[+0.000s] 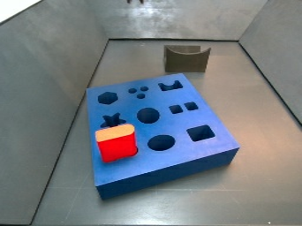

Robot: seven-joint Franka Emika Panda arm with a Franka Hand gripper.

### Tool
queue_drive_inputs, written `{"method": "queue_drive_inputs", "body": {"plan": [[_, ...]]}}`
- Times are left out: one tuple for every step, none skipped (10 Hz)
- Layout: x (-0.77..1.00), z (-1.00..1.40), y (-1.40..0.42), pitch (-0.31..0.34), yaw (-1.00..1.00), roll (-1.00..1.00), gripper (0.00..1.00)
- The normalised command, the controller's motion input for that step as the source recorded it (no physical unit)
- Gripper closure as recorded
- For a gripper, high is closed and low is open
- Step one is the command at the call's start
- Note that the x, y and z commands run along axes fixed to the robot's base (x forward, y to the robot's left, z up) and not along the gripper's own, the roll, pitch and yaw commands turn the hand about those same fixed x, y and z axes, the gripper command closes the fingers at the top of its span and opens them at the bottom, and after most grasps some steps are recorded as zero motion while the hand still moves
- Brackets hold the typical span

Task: Pick up the arch object. Move up. Place the arch object on the fixture. Regrasp the arch object. Rotate the arch object. Move to above the board. Insert the arch object.
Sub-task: Rotate the arch object.

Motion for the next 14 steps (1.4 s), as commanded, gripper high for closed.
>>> {"method": "queue_drive_inputs", "body": {"plan": [[-0.09, 0.05, 0.06, -0.027, -1.00, -0.96, 1.00], [-0.09, 0.05, 0.04, 0.036, -1.00, -0.94, 1.00], [-0.02, 0.01, 0.03, 0.092, -1.00, -0.93, 1.00], [0.02, -0.01, 0.02, 0.167, -1.00, -0.91, 1.00], [0.00, 0.01, 0.01, 0.217, -1.00, -0.90, 1.00], [-0.03, 0.03, 0.02, 0.264, -1.00, -0.91, 1.00], [-0.03, 0.04, 0.02, 0.327, -1.00, -0.91, 1.00], [-0.01, 0.03, 0.02, 0.404, -1.00, -0.93, 1.00], [0.00, 0.03, 0.01, 0.466, -1.00, -0.94, 1.00], [0.01, 0.03, 0.02, 0.533, -1.00, -0.97, 1.00], [0.03, 0.03, 0.02, 0.531, -0.77, -0.80, 1.00], [0.06, 0.04, 0.01, 0.458, -0.53, -0.58, 1.00], [0.08, 0.02, 0.01, 0.362, -0.33, -0.39, 1.00], [0.08, -0.01, 0.01, 0.232, -0.16, -0.23, 1.00]]}}
